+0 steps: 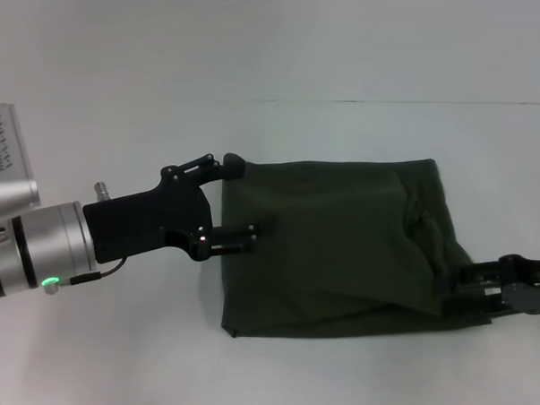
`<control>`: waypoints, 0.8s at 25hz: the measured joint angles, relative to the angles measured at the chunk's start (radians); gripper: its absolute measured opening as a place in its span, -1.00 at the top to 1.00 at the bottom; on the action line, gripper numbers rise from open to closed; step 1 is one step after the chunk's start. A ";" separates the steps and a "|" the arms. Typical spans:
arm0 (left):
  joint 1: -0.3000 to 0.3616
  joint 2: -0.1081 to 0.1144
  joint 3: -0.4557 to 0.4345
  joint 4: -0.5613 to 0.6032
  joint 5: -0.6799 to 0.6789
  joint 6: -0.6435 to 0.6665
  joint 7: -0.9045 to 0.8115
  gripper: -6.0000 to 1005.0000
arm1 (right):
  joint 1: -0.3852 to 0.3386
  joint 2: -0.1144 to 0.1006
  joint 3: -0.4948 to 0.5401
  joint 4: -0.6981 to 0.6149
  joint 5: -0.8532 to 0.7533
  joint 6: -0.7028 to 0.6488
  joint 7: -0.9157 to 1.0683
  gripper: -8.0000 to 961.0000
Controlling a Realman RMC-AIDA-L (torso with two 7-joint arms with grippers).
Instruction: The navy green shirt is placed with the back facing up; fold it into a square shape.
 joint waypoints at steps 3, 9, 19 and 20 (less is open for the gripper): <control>0.000 0.000 0.000 0.000 0.000 0.000 0.006 -0.77 | 0.000 0.005 0.014 0.006 0.004 0.021 0.001 -0.74; 0.000 0.000 0.000 -0.001 0.000 0.000 0.008 -0.77 | 0.003 0.017 0.020 0.027 0.004 0.067 0.002 -0.65; 0.001 0.000 0.000 0.001 0.000 0.010 0.008 -0.77 | 0.005 0.031 0.020 0.019 0.001 0.076 0.013 -0.23; 0.002 0.000 0.000 0.001 0.000 0.010 0.008 -0.77 | 0.004 0.031 0.020 0.017 0.001 0.076 0.014 -0.14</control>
